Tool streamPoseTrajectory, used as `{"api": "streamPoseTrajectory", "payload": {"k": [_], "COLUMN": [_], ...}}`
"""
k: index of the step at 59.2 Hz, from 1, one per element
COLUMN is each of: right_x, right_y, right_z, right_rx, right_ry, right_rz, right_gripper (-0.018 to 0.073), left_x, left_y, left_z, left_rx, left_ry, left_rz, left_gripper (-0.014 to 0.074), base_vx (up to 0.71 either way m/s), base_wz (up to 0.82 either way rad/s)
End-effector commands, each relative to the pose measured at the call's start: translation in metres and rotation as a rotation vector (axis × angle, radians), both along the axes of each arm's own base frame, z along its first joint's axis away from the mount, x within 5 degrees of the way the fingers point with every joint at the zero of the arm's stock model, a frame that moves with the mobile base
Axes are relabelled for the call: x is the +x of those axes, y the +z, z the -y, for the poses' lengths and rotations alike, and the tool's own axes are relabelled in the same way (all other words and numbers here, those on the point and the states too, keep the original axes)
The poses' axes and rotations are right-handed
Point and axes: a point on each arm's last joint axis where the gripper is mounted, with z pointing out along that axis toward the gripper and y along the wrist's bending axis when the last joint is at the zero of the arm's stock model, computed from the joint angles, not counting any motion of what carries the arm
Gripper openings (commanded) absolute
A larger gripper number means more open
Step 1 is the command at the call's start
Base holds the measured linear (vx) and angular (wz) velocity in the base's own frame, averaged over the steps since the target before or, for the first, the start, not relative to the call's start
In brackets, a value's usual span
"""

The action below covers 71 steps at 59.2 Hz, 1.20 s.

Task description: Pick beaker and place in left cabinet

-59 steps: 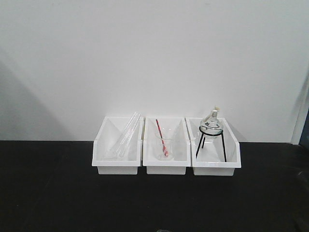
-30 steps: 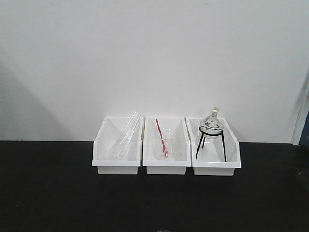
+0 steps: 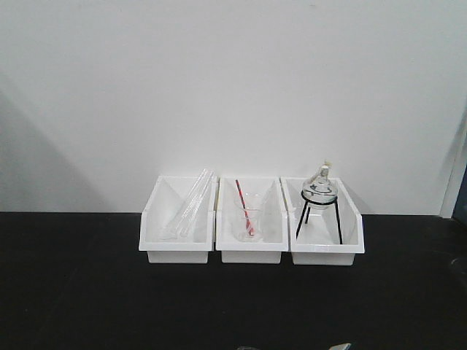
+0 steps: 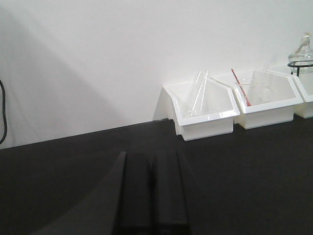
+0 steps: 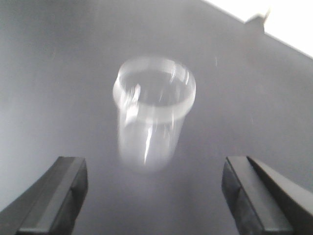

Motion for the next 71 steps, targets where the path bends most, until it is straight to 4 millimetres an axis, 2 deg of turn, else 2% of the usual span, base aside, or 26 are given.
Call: {"api": "streamPoseTrajectory", "payload": {"k": [1,15,71], "right_x": [0.015,0.03,0.082], "right_y": [0.012,-0.001,-0.018], "right_z": [-0.009,-0.017,-0.048], "right_rx": [0.094,0.107,0.211], "right_ry": [0.003,0.018,0.088], "right_rz": [0.082,0.068,0.08], "right_gripper": [0.0624,0.0622,0.0592], "left_x": [-0.001,-0.001,-0.001], "left_y": [0.002,0.002,0.002], "left_z": [0.0,0.0,0.0], "left_rx": [-0.015,-0.015,-0.015], "left_ry": [-0.004,-0.004,-0.004], "left_rz": [0.076,0.076,0.076], "left_gripper": [0.0001,0.0001,0.0001], "base_vx": [0.0,0.0,0.0], "base_wz": [0.0,0.0,0.0]}}
